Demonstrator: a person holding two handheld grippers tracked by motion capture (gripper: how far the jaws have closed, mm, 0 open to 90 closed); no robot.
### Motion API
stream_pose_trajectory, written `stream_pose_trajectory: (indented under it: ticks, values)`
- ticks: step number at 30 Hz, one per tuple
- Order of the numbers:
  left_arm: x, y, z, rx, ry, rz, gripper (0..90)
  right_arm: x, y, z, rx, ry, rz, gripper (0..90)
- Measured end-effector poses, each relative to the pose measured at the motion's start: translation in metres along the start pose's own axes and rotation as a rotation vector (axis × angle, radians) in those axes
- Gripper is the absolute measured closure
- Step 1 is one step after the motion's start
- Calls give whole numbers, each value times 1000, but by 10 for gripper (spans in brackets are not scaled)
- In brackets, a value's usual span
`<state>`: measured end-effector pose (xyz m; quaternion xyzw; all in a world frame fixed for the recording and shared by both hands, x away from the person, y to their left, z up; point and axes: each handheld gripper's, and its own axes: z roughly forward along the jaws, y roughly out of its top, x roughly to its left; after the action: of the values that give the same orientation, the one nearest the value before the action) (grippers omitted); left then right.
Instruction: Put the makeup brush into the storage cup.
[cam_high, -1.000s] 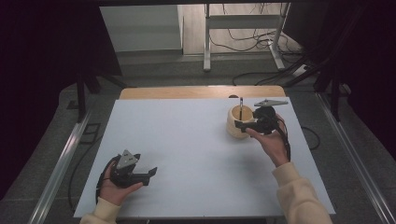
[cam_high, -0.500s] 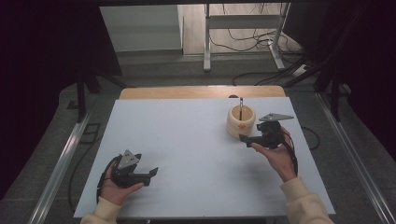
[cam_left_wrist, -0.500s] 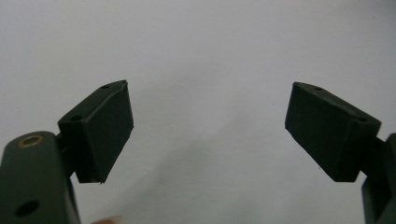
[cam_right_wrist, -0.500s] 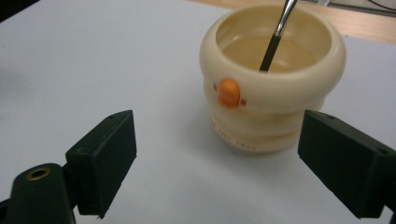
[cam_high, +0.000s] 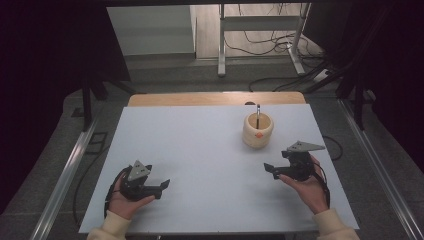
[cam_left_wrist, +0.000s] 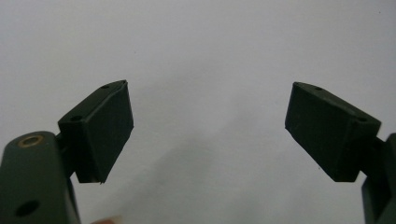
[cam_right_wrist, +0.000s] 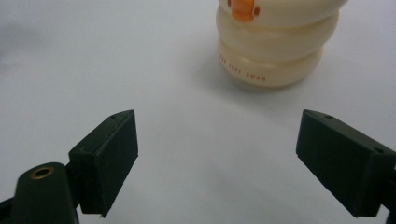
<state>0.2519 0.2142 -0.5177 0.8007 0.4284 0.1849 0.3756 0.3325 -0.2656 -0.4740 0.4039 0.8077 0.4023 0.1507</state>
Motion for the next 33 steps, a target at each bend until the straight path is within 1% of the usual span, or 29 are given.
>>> stream_pose_trajectory:
  ticks: [5,8,11,13,15,18,22,33]
  values:
    - [1,-1,1,2,2,-2,154,1,-15,-7,12,0,7,131]
    - [1,-1,2,5,1,0,154,0,-24,-10,21,9,12,131]
    - [1,-1,2,6,2,1,154,-1,-37,-11,46,9,18,131]
    - [1,-1,2,6,2,1,154,-3,-44,-12,58,3,23,131]
    - [1,-1,2,6,3,0,154,-4,-48,-13,58,-13,15,136]
    - [1,-1,3,9,4,2,154,-8,-51,-14,60,-17,34,137]
    - [1,-1,4,13,4,5,154,-7,-52,-10,71,-31,13,141]
    - [0,0,5,12,1,6,154,-8,-53,-10,62,-30,14,147]
